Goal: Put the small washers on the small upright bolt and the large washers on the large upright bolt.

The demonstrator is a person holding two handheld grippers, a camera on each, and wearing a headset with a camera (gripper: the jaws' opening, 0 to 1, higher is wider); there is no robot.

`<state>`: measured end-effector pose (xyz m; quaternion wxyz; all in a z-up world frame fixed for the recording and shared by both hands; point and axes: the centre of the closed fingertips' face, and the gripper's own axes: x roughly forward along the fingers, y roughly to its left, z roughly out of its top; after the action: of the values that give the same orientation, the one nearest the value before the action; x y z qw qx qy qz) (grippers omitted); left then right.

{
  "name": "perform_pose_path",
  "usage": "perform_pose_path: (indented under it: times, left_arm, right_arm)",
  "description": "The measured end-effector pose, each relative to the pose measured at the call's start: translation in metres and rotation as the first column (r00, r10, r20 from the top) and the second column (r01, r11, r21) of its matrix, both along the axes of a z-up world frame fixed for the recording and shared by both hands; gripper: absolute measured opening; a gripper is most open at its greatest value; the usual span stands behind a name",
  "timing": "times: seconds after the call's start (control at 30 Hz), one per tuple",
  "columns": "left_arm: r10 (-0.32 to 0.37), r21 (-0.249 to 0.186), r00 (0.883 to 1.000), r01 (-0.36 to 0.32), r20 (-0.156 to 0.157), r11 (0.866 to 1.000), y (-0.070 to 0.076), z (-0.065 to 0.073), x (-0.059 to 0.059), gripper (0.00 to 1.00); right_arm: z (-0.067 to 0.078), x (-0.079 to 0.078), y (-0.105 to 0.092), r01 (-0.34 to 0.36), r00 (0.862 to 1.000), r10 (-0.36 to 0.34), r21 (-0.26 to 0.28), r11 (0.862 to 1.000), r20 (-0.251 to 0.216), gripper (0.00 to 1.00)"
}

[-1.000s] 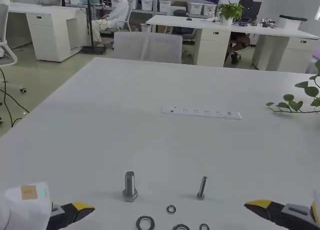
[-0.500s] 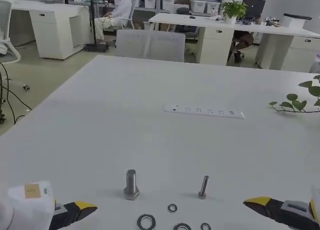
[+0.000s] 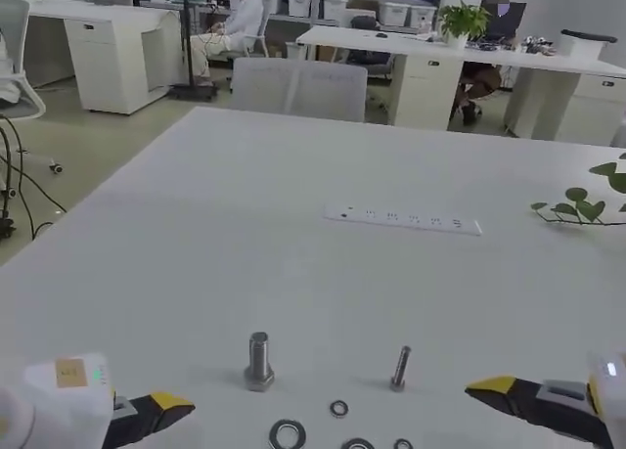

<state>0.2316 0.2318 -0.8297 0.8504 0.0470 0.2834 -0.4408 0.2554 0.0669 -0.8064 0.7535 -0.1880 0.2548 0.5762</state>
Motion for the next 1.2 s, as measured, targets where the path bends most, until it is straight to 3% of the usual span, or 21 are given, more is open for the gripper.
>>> perform_pose_path:
  times: [0.57,1.2]
  left_arm:
    - [0.011,-0.009,1.000,-0.011,0.016,1.000,-0.002,0.004,0.001,0.95]
    - [0.035,-0.019,0.999,-0.034,0.031,0.999,-0.004,0.006,0.000,0.94]
  right_arm:
    - [0.001,0.005,0.020,-0.113,0.993,0.114,-0.067,0.991,0.007,0.87]
    - [-0.003,0.010,0.031,-0.204,0.978,0.207,-0.165,0.965,0.000,0.68]
